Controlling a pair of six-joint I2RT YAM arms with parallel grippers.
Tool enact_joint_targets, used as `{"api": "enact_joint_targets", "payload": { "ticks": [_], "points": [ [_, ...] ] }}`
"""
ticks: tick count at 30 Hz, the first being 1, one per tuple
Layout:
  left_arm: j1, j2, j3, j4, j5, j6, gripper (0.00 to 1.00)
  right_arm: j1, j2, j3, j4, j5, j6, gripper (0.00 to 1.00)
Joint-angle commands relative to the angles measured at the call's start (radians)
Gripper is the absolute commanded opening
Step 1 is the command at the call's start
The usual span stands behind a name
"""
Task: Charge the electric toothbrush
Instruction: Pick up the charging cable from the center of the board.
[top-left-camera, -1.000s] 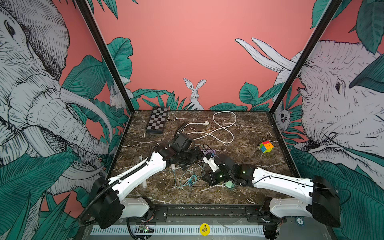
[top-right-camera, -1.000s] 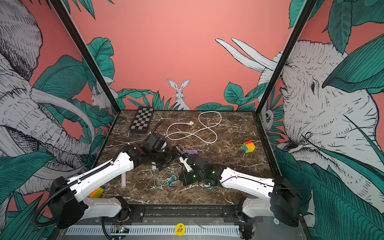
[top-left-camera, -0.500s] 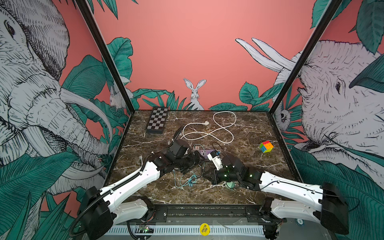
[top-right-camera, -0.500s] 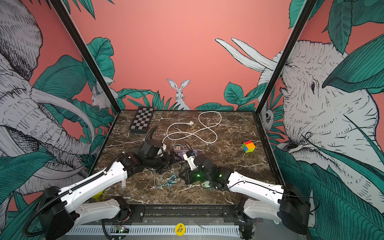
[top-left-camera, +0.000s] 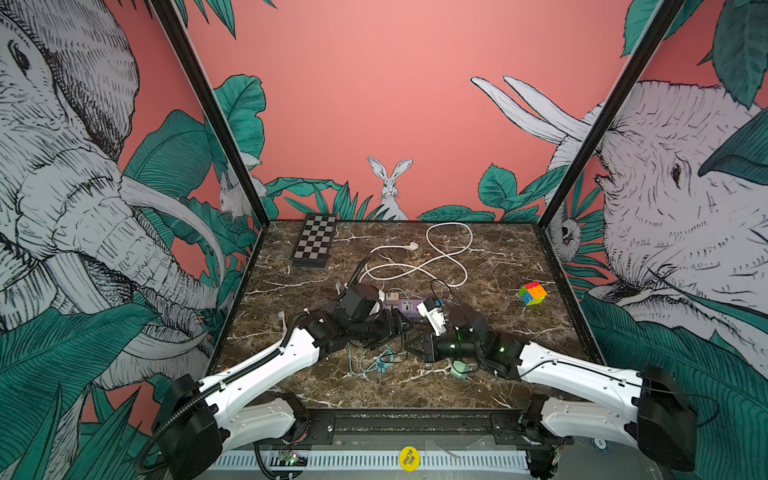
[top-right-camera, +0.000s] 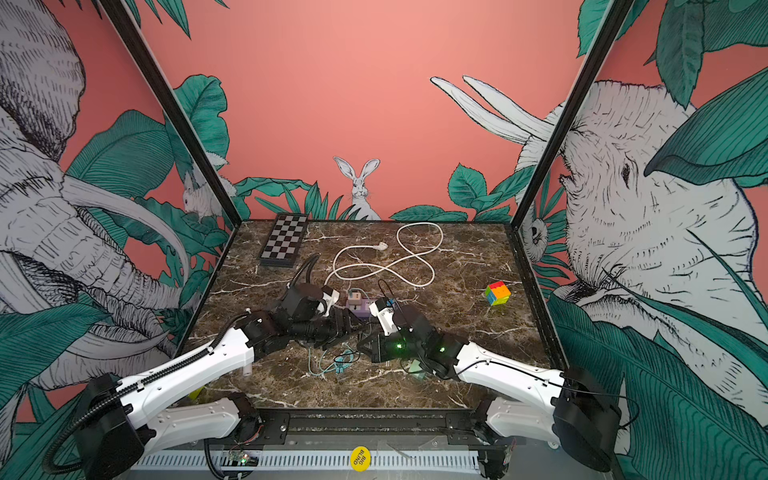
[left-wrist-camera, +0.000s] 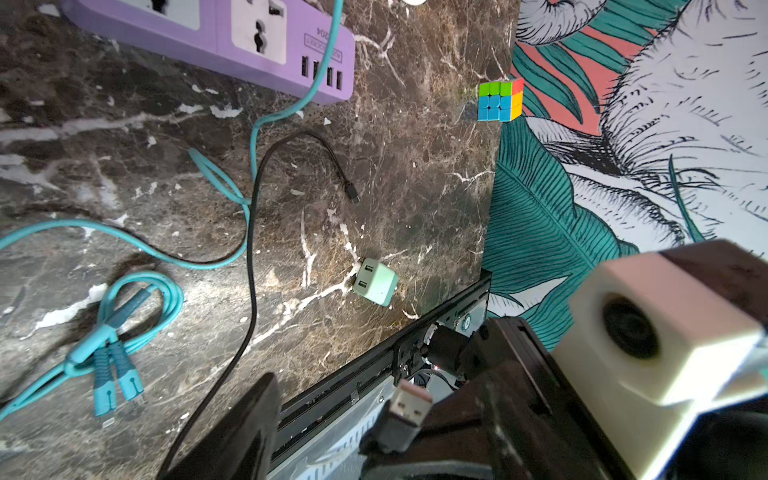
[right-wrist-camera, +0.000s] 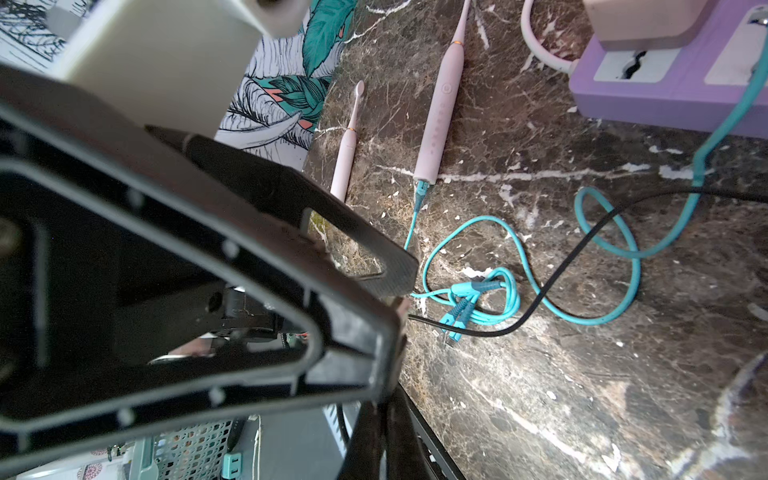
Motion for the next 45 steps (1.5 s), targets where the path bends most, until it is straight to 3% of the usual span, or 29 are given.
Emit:
{"api": "enact_joint_targets", "payload": {
  "ticks": [1, 16, 30, 45],
  "points": [
    [-0.010, -0.002, 0.003, 0.002, -0.006, 0.039, 0.74, -0.004, 0.008, -0.004, 0.064, -0.033, 0.016, 0.00],
    [-0.033, 0.026, 0.013, 0.056, 0.008, 0.059, 0.44, -0.014, 0.027, -0.033, 0.119, -0.054, 0.058, 0.00],
    [-0.053, 0.050, 0.035, 0.025, 0.024, 0.118, 0.39, -0.030, 0.012, -0.051, 0.138, -0.066, 0.077, 0.00],
    [-0.053, 0.045, 0.066, -0.031, -0.019, 0.147, 0.27, -0.030, 0.004, -0.062, 0.148, -0.076, 0.080, 0.00]
  ]
}}
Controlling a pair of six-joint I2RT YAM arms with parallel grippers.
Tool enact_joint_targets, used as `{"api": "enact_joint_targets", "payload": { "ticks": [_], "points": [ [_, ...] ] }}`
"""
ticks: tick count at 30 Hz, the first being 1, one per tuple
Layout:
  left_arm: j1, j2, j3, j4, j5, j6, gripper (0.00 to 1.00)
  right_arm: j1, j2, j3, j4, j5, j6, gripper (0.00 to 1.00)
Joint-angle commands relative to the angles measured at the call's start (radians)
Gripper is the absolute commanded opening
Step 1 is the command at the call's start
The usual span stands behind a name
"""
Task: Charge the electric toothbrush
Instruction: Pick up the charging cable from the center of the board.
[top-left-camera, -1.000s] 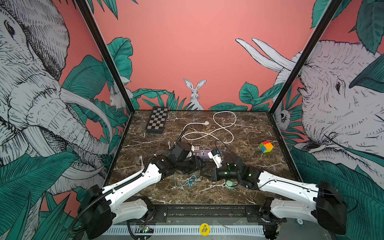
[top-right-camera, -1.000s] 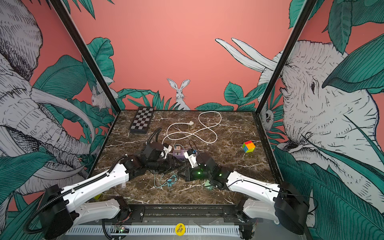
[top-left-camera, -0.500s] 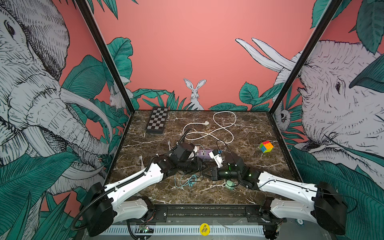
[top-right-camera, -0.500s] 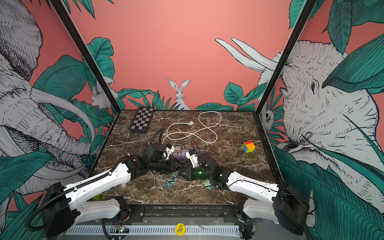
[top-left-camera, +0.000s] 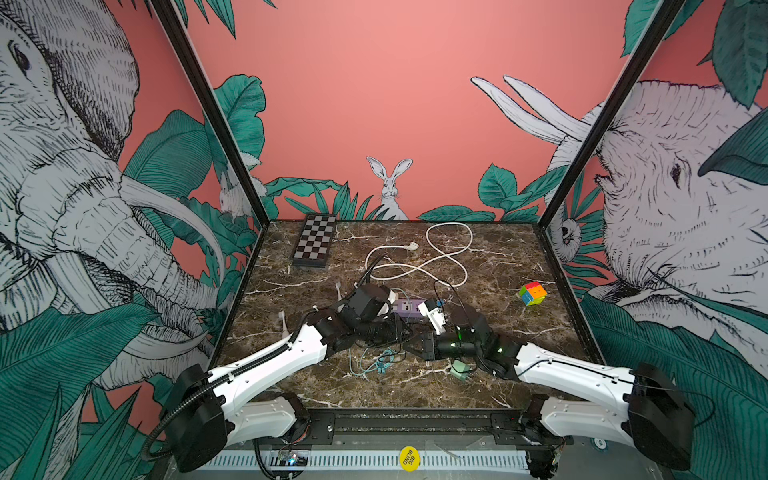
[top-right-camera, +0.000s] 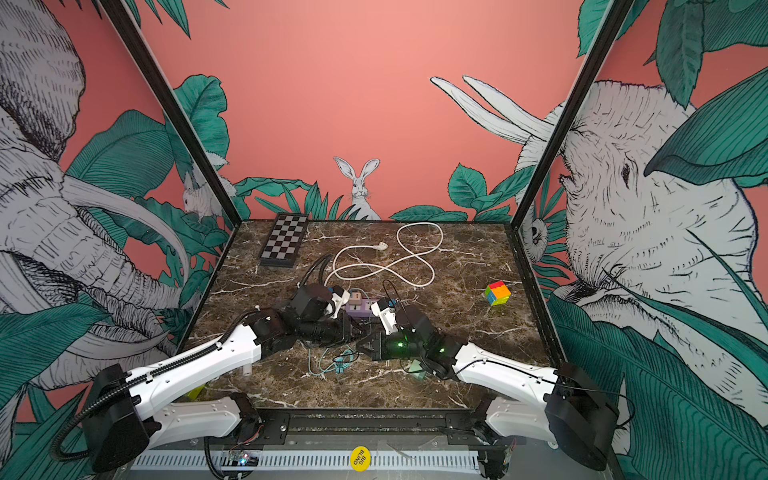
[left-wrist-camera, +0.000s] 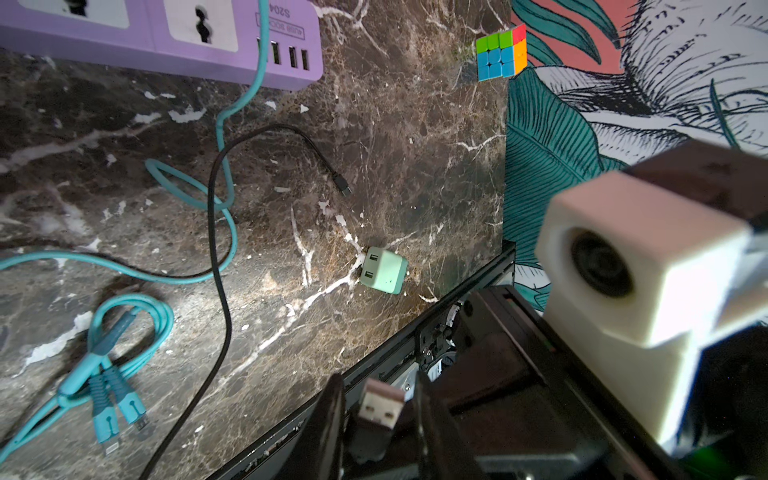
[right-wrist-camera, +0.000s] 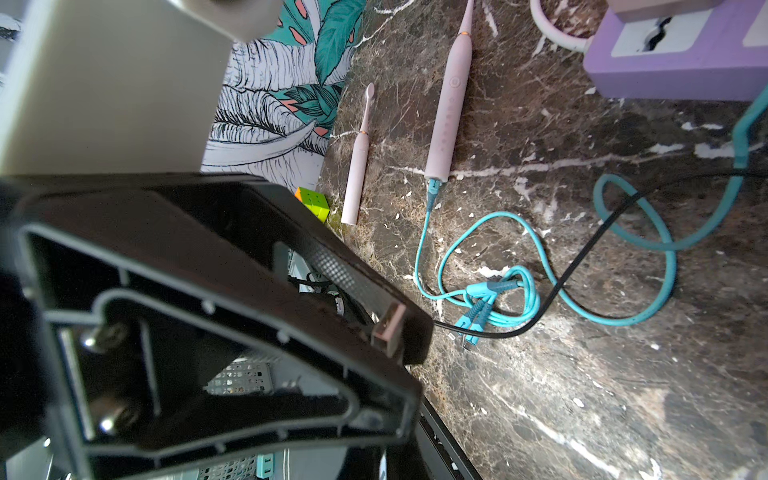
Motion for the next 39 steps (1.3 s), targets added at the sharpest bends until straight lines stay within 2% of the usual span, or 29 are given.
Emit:
{"api": "enact_joint_targets", "payload": {
  "ticks": [1, 14, 18, 19, 20, 23, 24, 28, 31, 34, 37, 39],
  "points": [
    [-0.004, -0.010, 0.024, -0.016, -0.012, 0.014, 0.27, -0.003, -0.016, -0.013, 0.038, -0.017, 0.002, 0.00],
    [-0.004, -0.005, 0.030, -0.022, -0.025, 0.007, 0.15, -0.003, -0.021, -0.019, 0.048, -0.028, 0.003, 0.00],
    [-0.004, -0.011, 0.030, -0.033, -0.042, -0.002, 0.06, -0.003, -0.029, -0.021, 0.040, -0.029, -0.015, 0.00],
    [-0.004, -0.013, 0.030, -0.040, -0.051, -0.007, 0.03, -0.003, -0.034, -0.020, 0.031, -0.027, -0.022, 0.04],
    [-0.004, -0.017, 0.032, -0.050, -0.062, -0.015, 0.00, -0.003, -0.042, -0.023, 0.018, -0.023, -0.030, 0.13],
    [-0.004, -0.029, 0.030, -0.060, -0.089, -0.050, 0.00, -0.003, -0.085, -0.037, 0.002, -0.005, -0.058, 0.31],
    [-0.004, -0.035, 0.029, -0.067, -0.099, -0.068, 0.00, -0.003, -0.103, -0.046, 0.001, 0.006, -0.063, 0.34],
    [-0.004, -0.074, -0.015, -0.028, -0.134, -0.184, 0.00, -0.003, -0.200, -0.090, -0.021, 0.110, -0.078, 0.55],
    [-0.004, -0.123, -0.065, 0.030, -0.170, -0.297, 0.00, -0.001, -0.262, -0.159, 0.078, 0.157, -0.068, 0.60],
    [-0.004, -0.167, -0.105, 0.084, -0.195, -0.407, 0.00, 0.005, -0.298, -0.248, 0.256, 0.245, -0.042, 0.63],
    [-0.004, -0.188, -0.108, 0.068, -0.219, -0.462, 0.00, 0.028, -0.288, -0.267, 0.364, 0.312, -0.087, 0.63],
    [-0.004, -0.186, -0.115, 0.086, -0.214, -0.492, 0.00, 0.053, -0.273, -0.246, 0.370, 0.349, -0.138, 0.62]
  ]
}}
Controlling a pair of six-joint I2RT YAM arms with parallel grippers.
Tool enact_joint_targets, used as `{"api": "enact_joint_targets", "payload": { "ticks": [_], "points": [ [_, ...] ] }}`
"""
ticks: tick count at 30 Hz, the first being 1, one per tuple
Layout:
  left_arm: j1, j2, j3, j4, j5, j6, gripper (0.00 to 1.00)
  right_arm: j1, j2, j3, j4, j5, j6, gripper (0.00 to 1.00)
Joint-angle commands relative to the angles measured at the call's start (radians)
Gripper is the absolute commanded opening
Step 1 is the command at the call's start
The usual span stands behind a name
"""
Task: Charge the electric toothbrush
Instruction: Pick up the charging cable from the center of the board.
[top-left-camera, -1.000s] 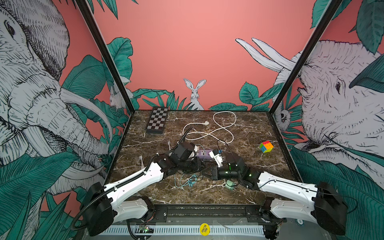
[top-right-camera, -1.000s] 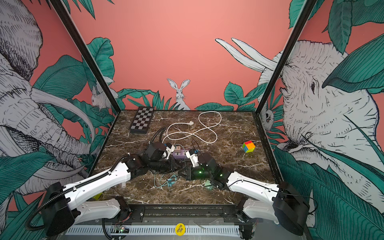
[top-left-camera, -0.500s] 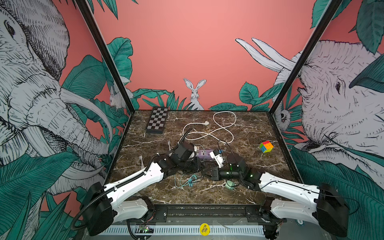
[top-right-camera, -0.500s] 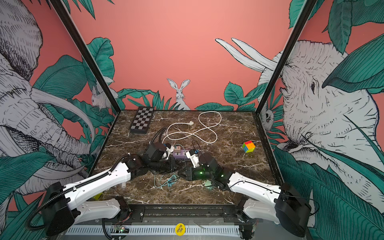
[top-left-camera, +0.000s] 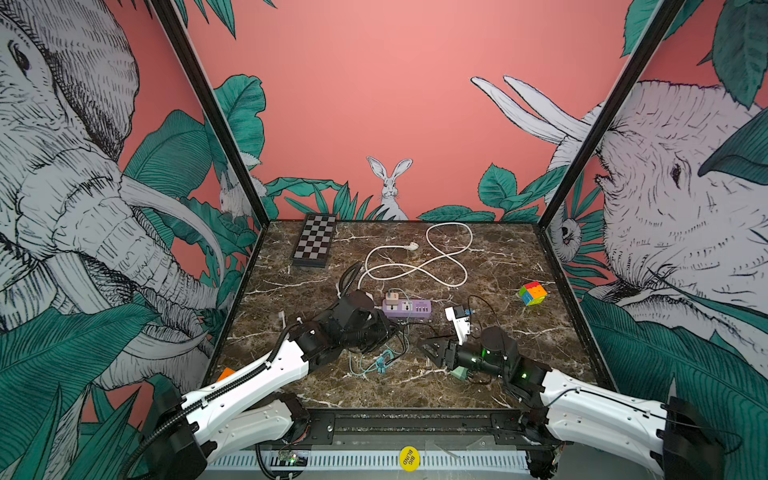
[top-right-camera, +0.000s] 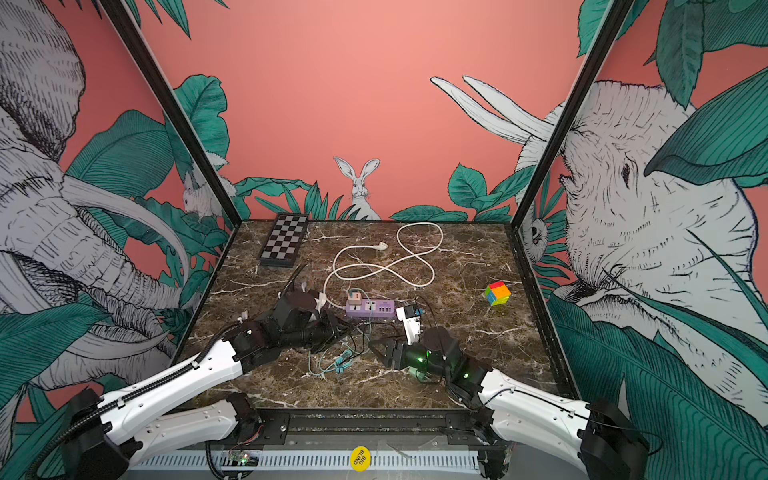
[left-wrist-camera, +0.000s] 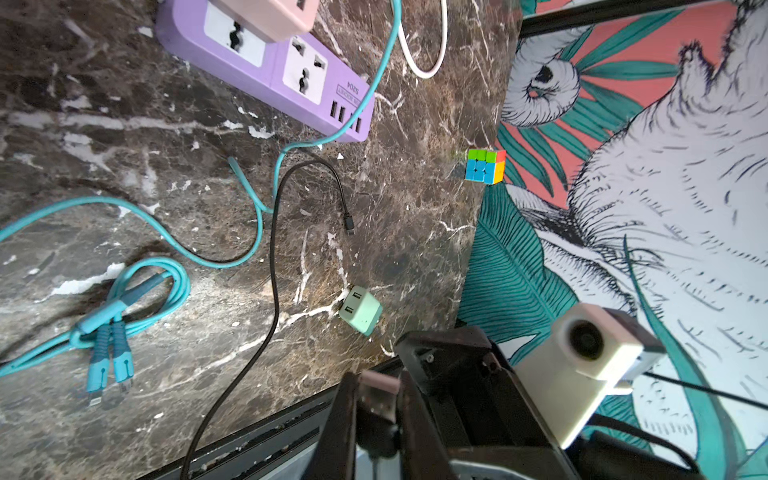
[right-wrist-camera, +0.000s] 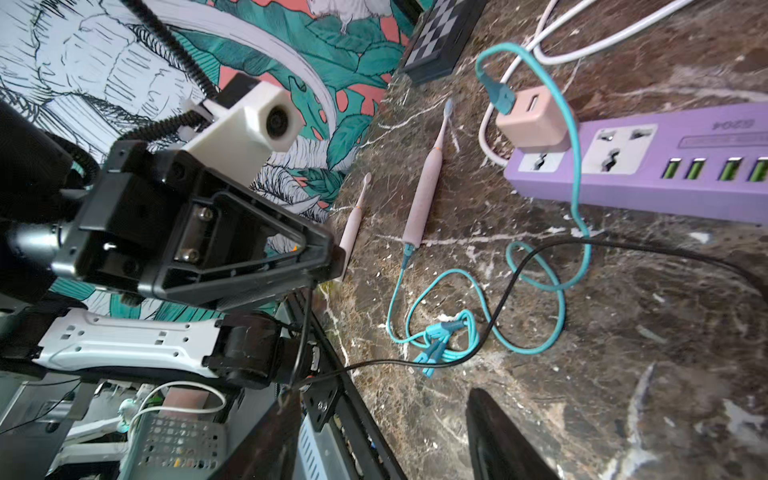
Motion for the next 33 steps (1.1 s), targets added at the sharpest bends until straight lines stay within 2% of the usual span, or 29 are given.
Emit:
{"api": "enact_joint_targets", "payload": {
  "ticks": [1, 8, 14, 18, 33],
  "points": [
    [-0.003, -0.011, -0.020, 0.061, -0.026, -0.115, 0.00, 0.047, 0.017, 0.038, 0.153, 0.117, -0.100, 0.62],
    [-0.003, 0.039, -0.008, 0.091, 0.029, -0.146, 0.00, 0.136, 0.042, 0.113, 0.047, 0.250, -0.273, 0.57],
    [-0.003, 0.023, -0.029, 0.116, 0.005, -0.193, 0.00, 0.178, 0.139, 0.128, 0.133, 0.279, -0.276, 0.50],
    [-0.003, 0.006, -0.044, 0.144, -0.006, -0.235, 0.00, 0.184, 0.146, 0.129, 0.138, 0.335, -0.289, 0.48],
    [-0.003, -0.013, -0.074, 0.188, -0.005, -0.294, 0.00, 0.182, 0.235, 0.169, 0.206, 0.340, -0.281, 0.36]
  ]
}}
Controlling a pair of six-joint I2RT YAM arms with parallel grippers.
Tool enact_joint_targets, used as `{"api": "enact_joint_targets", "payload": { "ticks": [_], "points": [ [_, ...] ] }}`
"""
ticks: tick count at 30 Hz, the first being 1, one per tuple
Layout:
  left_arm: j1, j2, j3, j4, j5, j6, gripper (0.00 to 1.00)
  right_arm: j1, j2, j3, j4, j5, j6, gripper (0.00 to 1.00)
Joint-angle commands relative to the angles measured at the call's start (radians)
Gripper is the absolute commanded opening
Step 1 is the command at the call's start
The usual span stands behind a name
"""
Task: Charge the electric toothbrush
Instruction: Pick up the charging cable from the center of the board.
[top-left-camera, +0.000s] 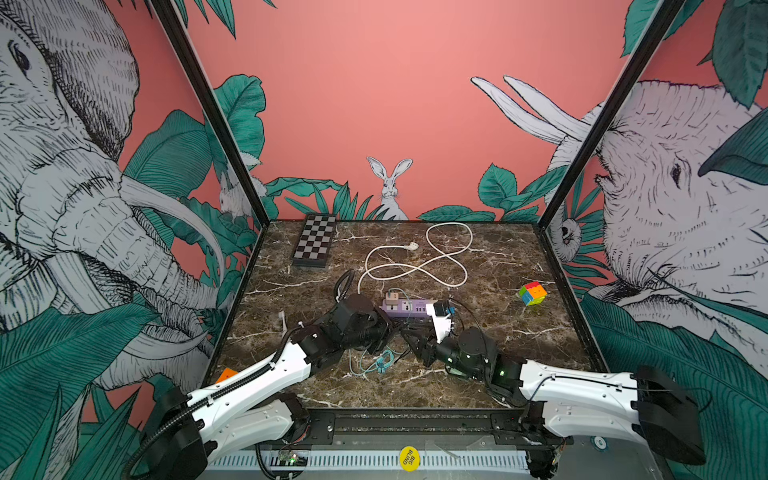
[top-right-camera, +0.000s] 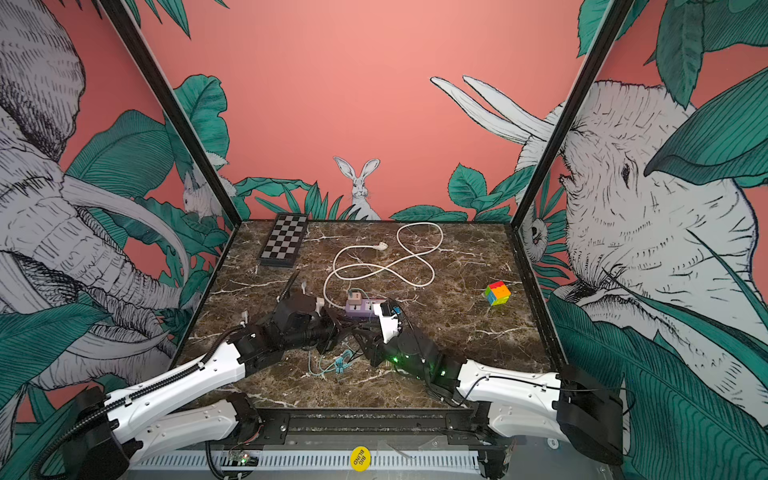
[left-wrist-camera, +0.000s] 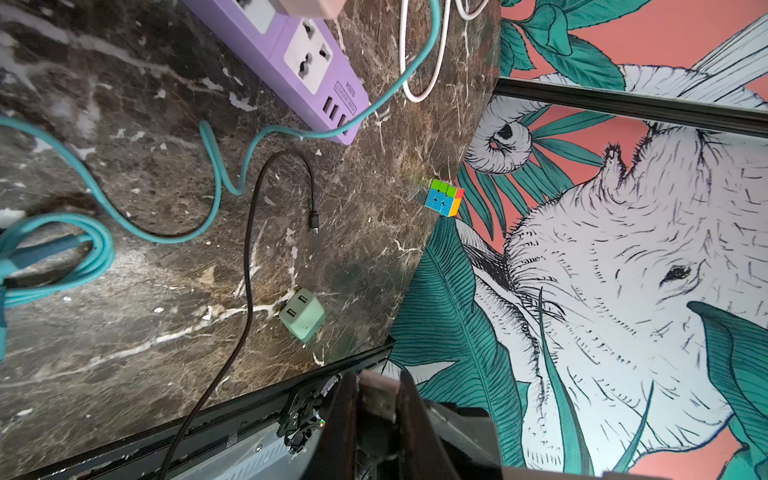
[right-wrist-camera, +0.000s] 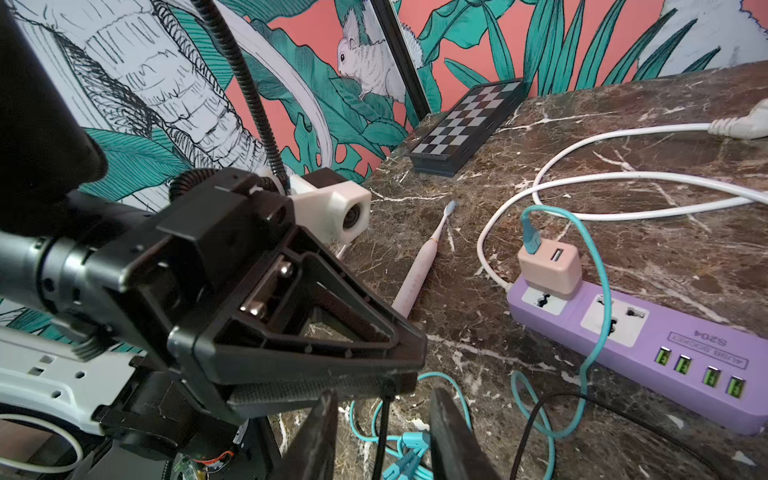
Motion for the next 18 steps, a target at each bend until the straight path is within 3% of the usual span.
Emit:
{"api": "enact_joint_targets", "payload": {
  "ticks": [1, 18],
  "points": [
    [-0.003, -0.021, -0.010, 0.029, -0.010, -0.022, 0.00, 0.004, 0.014, 0.024, 0.057, 0.011, 0.004, 0.36],
    [-0.003, -0.021, -0.016, 0.039, -0.010, -0.022, 0.00, 0.004, 0.076, 0.057, 0.068, 0.011, 0.006, 0.28]
  ]
}}
